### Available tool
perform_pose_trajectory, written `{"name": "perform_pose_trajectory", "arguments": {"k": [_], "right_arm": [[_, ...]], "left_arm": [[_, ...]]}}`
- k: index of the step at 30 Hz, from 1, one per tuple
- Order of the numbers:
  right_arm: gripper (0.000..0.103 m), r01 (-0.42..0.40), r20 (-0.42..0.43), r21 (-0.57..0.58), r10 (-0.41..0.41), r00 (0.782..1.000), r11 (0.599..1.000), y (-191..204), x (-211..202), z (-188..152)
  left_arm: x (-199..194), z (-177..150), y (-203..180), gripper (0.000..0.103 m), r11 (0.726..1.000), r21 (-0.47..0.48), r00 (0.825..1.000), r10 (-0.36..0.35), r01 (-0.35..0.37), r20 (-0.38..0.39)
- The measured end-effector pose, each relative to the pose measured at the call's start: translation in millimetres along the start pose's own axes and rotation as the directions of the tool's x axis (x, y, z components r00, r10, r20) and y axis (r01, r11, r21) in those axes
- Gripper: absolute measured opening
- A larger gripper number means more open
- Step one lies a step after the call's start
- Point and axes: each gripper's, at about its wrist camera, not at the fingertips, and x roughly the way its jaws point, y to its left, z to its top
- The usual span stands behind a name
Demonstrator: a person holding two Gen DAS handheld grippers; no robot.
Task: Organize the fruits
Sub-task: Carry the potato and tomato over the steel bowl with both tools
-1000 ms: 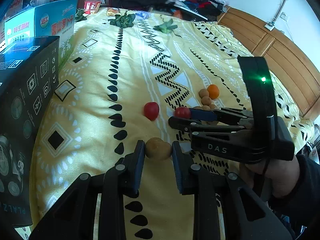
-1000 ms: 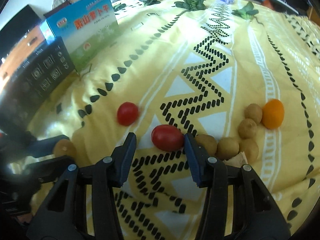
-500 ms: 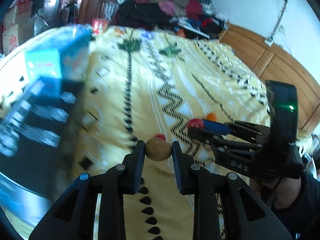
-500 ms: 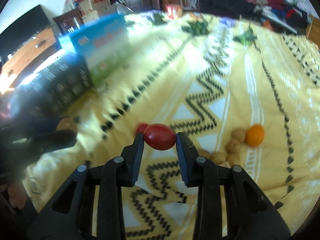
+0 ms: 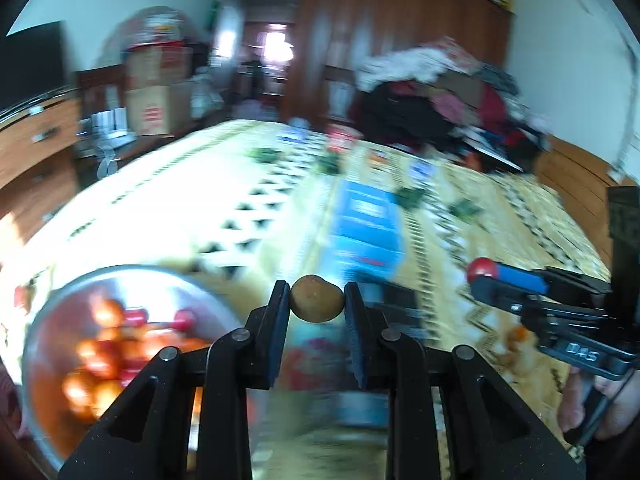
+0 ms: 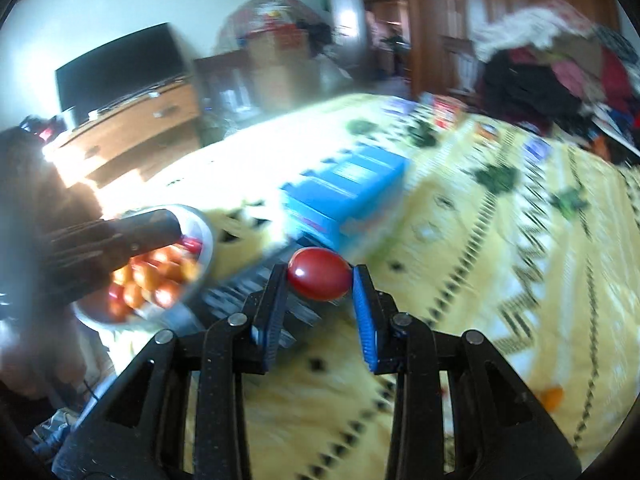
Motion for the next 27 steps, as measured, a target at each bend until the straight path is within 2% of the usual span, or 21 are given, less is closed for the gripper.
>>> {"name": "perform_pose_trajectory", "arguments": {"k": [5,9,15,27], "right_arm": [[0.033,-0.103,-0.021,-0.078,0.101,0.995,0.992,64.4,29.1,22.3],[0.033,-0.169,-0.066,-0.107,0.163,0.984,0.98,107.5,55.2,28.2],[0.033,-0.212,-0.157,-0.132,0.191,0.969,0.968,146.3,85.8,20.4],[0.033,-0.207,-0.263,-0.14,0.165,0.951,0.968,169.4,118.1,9.0]], "left_arm": [[-12.8,-7.7,67.7,0.027,0.986,-0.072,0.989,0.148,-0.148,-0.014],[-11.2,-18.7,103.1,0.027,0.972,-0.103,0.977,0.206,-0.211,-0.056],[-0.6,-37.6,133.0,0.027,0.963,-0.122,0.966,0.226,-0.241,-0.124],[14.3,-56.5,159.4,0.027,0.96,-0.146,0.96,0.21,-0.238,-0.186]]}}
